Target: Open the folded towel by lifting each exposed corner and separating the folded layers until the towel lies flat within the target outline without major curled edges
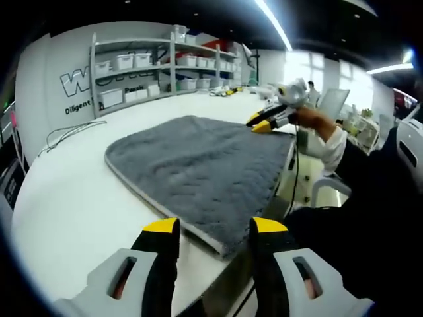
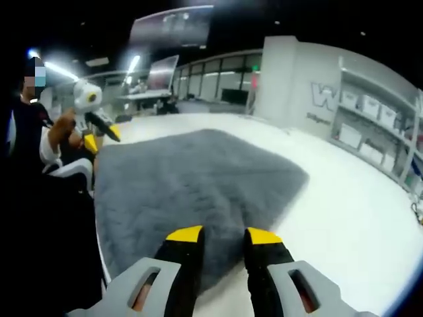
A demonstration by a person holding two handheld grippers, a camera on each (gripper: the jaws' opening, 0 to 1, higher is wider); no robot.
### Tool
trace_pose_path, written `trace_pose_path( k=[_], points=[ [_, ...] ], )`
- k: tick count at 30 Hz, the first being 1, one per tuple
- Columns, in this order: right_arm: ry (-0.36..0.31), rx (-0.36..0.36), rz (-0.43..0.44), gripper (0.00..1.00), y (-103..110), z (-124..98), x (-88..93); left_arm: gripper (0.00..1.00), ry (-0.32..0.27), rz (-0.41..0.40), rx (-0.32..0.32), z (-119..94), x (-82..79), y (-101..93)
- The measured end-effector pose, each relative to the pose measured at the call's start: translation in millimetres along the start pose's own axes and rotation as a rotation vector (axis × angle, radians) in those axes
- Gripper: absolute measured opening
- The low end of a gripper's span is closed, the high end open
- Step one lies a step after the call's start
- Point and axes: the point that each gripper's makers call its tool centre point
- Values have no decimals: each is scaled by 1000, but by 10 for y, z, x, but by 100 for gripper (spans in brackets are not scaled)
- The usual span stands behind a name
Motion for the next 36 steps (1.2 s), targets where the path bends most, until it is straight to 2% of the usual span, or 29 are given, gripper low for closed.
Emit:
trace_pose_path(
  k=[5,10,17,25,29,36],
  points=[
    [0,-1,-7,22,21,4,-9,39,13,-21,16,-21,72,-57],
    [-1,-1,-8,22,27,4,-12,35,2,-47,29,-11,90,-72],
    [-5,-3,-10,22,26,-5,-13,30,-38,-98,51,6,100,-82],
    [-10,2,6,21,16,5,-30,24,-72,-111,70,12,136,-65],
    [-31,14,32,21,-13,14,-81,20,-90,-126,76,10,136,-57],
    [-44,20,17,21,-21,58,-187,18,-111,-146,91,8,144,-69]
  ],
)
Point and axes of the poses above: the point that each gripper's makers call its tool centre point, and the gripper's own axes: z roughly forward along the fingers, y roughly to its left, x roughly out of its underside, and after that the axes turned 9 degrees about x, right-handed
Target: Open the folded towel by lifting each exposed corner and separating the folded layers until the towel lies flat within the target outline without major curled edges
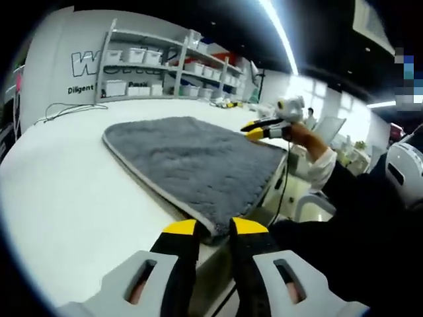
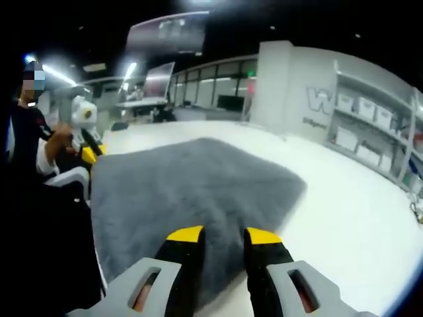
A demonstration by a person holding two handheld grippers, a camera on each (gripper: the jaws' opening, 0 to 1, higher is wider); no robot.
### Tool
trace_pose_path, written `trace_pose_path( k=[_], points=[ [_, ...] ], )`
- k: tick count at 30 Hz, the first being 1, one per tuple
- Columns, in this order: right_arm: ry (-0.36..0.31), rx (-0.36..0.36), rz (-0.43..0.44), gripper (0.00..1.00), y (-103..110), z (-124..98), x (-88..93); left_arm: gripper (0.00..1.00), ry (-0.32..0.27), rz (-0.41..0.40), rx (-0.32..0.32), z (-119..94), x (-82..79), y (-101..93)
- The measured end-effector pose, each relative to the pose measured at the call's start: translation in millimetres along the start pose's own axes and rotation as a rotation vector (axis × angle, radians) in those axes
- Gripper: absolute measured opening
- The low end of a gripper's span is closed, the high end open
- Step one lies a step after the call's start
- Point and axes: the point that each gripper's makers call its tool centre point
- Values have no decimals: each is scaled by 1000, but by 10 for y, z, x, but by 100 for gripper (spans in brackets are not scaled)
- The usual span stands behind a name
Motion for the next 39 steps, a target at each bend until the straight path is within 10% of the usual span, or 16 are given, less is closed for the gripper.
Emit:
trace_pose_path(
  k=[39],
  points=[
    [77,-11,-16,21,-99,256,132,5,-31,-113,34,-125,-16,22]
  ],
)
Point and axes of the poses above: the point that each gripper's makers call its tool centre point, and the gripper's own axes: z roughly forward along the fingers, y roughly to its left, x roughly out of its underside, and after that the axes turned 9 degrees about x, right-handed
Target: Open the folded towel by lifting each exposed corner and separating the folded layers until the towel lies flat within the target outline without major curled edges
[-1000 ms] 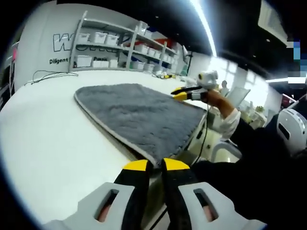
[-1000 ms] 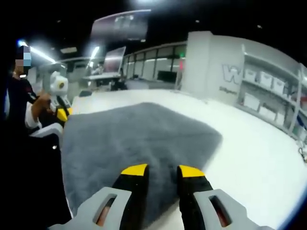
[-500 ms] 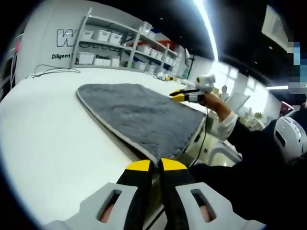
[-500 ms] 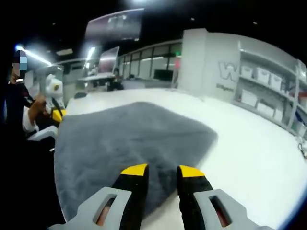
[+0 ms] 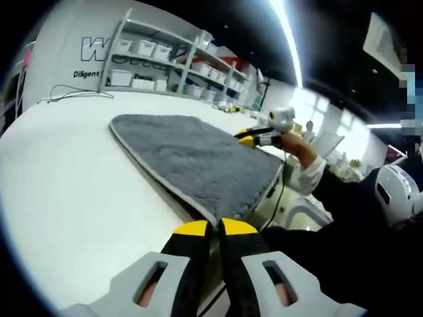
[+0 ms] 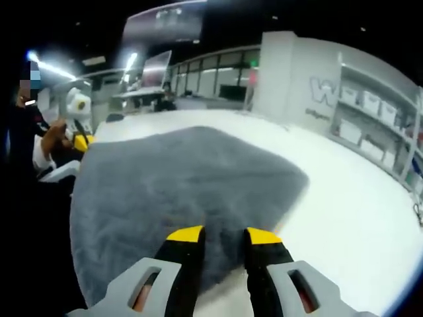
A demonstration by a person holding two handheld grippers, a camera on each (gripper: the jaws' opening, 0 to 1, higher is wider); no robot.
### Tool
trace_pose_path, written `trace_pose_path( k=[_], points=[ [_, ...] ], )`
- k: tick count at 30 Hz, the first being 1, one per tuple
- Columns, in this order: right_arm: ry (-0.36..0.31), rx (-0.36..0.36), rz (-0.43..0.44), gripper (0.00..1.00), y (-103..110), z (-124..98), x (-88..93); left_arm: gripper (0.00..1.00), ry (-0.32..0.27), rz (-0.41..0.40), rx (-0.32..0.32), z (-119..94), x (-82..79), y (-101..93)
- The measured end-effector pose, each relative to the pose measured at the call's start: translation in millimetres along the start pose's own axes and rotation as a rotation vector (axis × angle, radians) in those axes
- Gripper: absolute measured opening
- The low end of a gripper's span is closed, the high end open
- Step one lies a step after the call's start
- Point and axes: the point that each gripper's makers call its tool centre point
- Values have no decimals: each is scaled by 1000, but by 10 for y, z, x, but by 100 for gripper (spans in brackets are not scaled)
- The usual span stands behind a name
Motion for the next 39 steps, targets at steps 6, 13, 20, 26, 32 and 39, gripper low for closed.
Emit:
trace_pose_path(
  k=[6,13,20,26,32,39],
  points=[
    [25,11,11,21,13,-1,9,5,-6,-6,-4,-61,-26,31],
    [23,17,59,21,96,-13,10,5,-15,-14,-21,-157,-40,109],
    [11,45,116,21,158,-29,11,5,-21,-31,-31,-215,-17,200],
    [6,57,134,21,202,-41,9,5,-27,-41,-33,-260,-24,255],
    [9,49,140,22,281,-73,7,5,-32,-45,-47,-301,-29,320],
    [25,29,137,22,354,-81,6,5,-27,-50,-45,-323,-75,399]
  ],
)
Point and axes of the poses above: the point that each gripper's makers call its tool centre point, and the gripper's own axes: z roughly forward along the fingers, y roughly to its left, x roughly out of its underside, and after that the axes turned 9 degrees about x, right-handed
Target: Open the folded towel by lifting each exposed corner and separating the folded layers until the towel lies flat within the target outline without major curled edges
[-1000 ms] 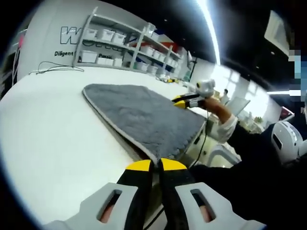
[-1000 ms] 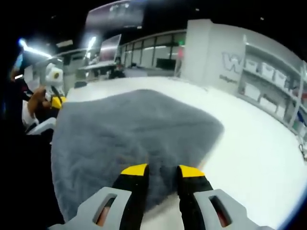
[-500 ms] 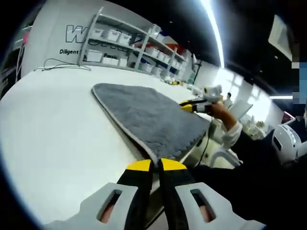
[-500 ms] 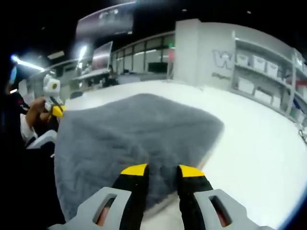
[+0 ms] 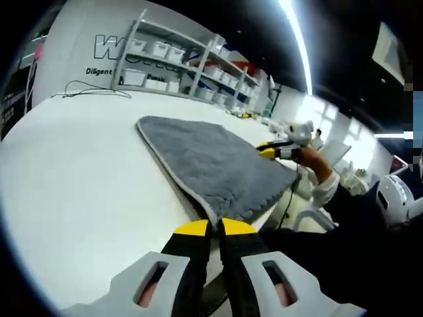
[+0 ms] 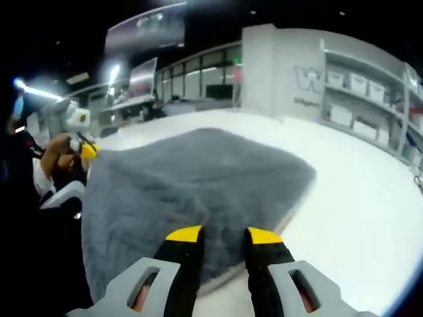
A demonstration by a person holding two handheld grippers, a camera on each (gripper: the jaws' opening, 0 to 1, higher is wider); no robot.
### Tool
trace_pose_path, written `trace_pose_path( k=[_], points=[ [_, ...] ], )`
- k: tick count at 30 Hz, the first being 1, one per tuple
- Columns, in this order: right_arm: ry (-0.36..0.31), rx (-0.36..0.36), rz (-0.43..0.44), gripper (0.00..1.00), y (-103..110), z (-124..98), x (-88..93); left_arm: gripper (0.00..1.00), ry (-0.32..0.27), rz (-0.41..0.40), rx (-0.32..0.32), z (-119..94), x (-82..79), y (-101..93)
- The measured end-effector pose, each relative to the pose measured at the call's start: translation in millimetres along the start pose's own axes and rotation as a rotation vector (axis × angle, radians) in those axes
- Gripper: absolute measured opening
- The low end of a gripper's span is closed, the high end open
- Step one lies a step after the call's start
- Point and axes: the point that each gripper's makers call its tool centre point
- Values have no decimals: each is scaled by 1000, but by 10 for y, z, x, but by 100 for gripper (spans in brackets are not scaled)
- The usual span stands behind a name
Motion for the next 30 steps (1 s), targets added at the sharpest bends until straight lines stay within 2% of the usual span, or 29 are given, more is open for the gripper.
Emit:
trace_pose_path(
  k=[7,11,15,22,30],
  points=[
    [24,-33,-9,22,32,-8,-28,5,21,-12,6,6,13,28],
    [-4,-48,-24,22,27,0,-121,5,38,-6,11,4,12,8],
    [-41,-67,-114,22,33,44,-207,5,56,-2,22,22,29,7],
    [-87,-94,-158,21,24,170,-405,5,58,-25,36,22,45,-1],
    [-117,-110,-176,15,-26,332,-638,5,54,-58,47,45,64,-17]
  ],
)
Point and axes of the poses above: the point that each gripper's makers call its tool centre point, and the gripper's own axes: z roughly forward along the fingers, y roughly to its left, x roughly out of its underside, and after that the axes turned 9 degrees about x, right-handed
